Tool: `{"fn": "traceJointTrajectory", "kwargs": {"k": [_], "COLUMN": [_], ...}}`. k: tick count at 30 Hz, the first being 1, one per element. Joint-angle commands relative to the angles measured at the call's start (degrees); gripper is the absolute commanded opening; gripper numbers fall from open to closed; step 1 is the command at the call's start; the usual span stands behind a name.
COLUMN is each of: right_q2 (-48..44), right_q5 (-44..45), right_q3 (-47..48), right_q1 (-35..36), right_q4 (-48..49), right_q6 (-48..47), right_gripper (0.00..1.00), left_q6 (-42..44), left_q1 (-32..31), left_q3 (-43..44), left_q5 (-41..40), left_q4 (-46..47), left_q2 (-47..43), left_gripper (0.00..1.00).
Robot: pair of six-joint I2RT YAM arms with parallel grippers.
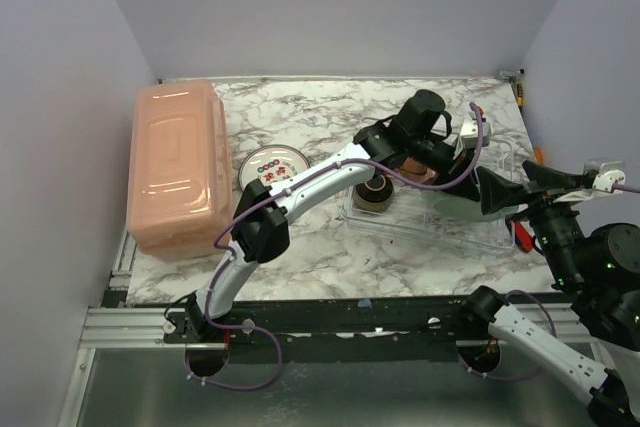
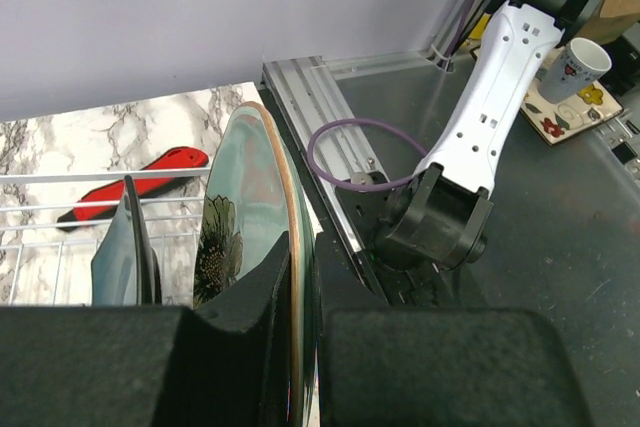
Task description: Load the mixed dishes into the dish rack
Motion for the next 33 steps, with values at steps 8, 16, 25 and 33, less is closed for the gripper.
{"fn": "traceJointTrajectory", "kwargs": {"k": [8,16,25,33], "right_q2": [-0.6,-0.6,-0.1,0.6], "right_q5": [0.4,0.4,0.3,0.1], "right_q3": [-0.7,-0.8,-0.6,-0.6], "right_q1": [0.0,0.0,0.0,0.0], "right_q4": [1.1,1.1,1.0,1.2], "right_q6": [-1.1,-1.0,-0.3,-0.1], "right_gripper": [1.0,1.0,1.0,1.0], "left_q6": [-3.8,-5.2,-7.3,-7.6], "left_q1": [0.5,1.1,1.5,1.8], "left_q3": [1.7,1.4,-0.7,-1.0], "left_q5": [3.0,2.2,2.4,1.2], "left_q4": [8.7,9.6,12.2,12.0], "left_q2": [0.9,1.9,2.2,3.1], "left_gripper": [0.0,0.0,0.0,0.0]}}
